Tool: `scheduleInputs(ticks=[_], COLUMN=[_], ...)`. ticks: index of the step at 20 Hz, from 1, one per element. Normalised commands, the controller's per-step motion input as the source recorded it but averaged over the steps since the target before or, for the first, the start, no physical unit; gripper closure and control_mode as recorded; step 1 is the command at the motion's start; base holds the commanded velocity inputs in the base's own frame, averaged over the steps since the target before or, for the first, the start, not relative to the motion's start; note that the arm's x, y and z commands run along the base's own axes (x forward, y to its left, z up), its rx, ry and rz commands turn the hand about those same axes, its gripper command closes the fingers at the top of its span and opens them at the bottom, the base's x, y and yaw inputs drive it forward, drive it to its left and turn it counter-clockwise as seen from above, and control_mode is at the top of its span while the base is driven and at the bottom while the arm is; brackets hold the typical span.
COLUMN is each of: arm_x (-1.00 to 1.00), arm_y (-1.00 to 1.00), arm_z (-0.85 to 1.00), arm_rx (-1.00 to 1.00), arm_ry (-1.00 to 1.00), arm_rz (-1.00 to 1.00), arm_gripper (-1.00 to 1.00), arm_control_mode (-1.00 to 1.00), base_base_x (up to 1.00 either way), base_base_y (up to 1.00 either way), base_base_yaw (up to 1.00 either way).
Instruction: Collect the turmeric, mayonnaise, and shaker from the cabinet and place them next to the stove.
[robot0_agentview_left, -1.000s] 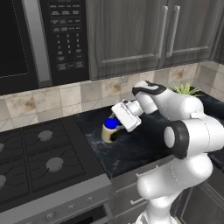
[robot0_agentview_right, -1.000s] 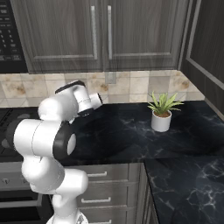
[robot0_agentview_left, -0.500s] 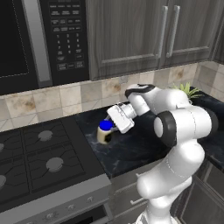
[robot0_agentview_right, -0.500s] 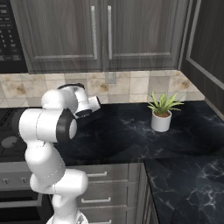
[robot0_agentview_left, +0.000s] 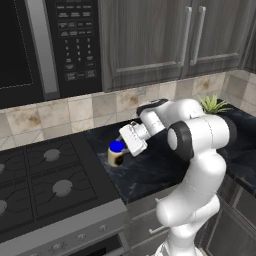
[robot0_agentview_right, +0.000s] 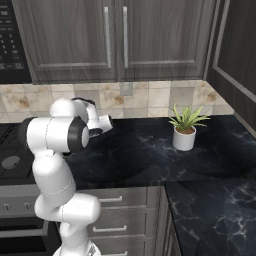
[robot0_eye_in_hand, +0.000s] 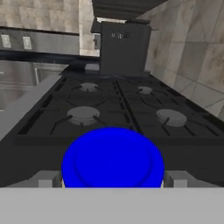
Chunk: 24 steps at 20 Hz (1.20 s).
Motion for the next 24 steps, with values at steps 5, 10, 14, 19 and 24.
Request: scheduleInputs(ticks=[5,10,14,19,24], arm_x=[0.39,0.30,0.09,-0.19,-0.34], arm_y=[0.00,0.00,0.00,0.00,0.00], arm_z=[-0.27,-0.21,-0.25,-0.33,-0.13], arm_rx=[0.00,0.00,0.00,0.00,0.00], arm_ry=[0.00,0.00,0.00,-0.05,-0.06], arm_rz=[0.00,0.00,0.00,0.00,0.00], arm_gripper=[1.00,1.00,1.00,-1.00,-1.00], arm_control_mode=[-1.00,-1.00,-1.00,-1.00,-1.00], base_base_x=[0.00,0.00,0.00,0.00,0.00], base_base_y=[0.00,0.00,0.00,0.00,0.00], base_base_yaw=[0.00,0.00,0.00,0.00,0.00])
